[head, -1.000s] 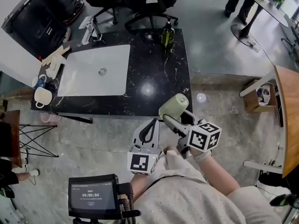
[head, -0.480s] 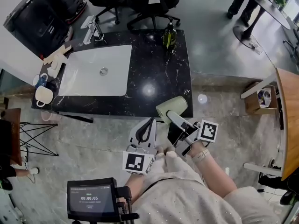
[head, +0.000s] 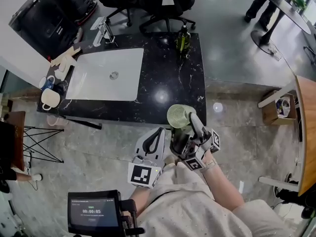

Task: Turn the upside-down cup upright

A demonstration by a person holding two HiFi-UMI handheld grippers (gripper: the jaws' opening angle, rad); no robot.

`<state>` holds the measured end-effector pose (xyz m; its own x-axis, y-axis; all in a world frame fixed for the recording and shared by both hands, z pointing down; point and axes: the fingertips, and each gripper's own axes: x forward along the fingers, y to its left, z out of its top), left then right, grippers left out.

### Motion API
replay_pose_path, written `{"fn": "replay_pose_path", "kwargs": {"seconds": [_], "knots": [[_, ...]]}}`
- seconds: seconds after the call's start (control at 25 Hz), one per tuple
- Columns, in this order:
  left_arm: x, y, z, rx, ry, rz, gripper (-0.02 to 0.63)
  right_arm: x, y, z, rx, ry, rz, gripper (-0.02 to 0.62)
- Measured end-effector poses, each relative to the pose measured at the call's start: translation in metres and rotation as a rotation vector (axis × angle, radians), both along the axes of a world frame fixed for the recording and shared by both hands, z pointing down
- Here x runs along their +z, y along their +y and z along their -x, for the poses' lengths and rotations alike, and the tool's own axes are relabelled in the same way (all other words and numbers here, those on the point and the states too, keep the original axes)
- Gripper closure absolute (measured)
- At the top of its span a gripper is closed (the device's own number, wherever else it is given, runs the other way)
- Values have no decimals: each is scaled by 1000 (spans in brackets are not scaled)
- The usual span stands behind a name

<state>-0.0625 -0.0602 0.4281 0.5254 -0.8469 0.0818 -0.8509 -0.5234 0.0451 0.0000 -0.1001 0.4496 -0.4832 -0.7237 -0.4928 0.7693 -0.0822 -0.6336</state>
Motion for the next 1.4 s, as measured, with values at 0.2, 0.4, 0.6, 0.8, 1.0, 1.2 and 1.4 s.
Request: {"fn": "replay_pose_path", "kwargs": {"seconds": [0.2, 0.4, 0.6, 0.8, 1.0, 1.2, 1.4], "knots": [[3, 5, 1, 10, -32, 4, 600, 0, -5, -5, 2, -219, 48, 264], [0, 4, 4, -6, -39, 26, 600, -4, -10, -14, 34, -362, 49, 262], [7, 4, 3, 5, -62, 29, 600, -5, -12, -21, 70, -435, 46, 262], [11, 3, 3, 13, -67, 33, 600, 0, -12, -26, 98, -442, 40, 262], [14, 1, 7, 9, -77, 27, 600, 7, -13, -31, 119, -423, 33, 261], [13, 2, 6, 0, -38, 45, 600, 9, -8, -28, 106, -387, 21, 261], [17, 6, 4, 9, -29, 62, 600, 4, -4, -21, 79, -310, -51, 259]]}}
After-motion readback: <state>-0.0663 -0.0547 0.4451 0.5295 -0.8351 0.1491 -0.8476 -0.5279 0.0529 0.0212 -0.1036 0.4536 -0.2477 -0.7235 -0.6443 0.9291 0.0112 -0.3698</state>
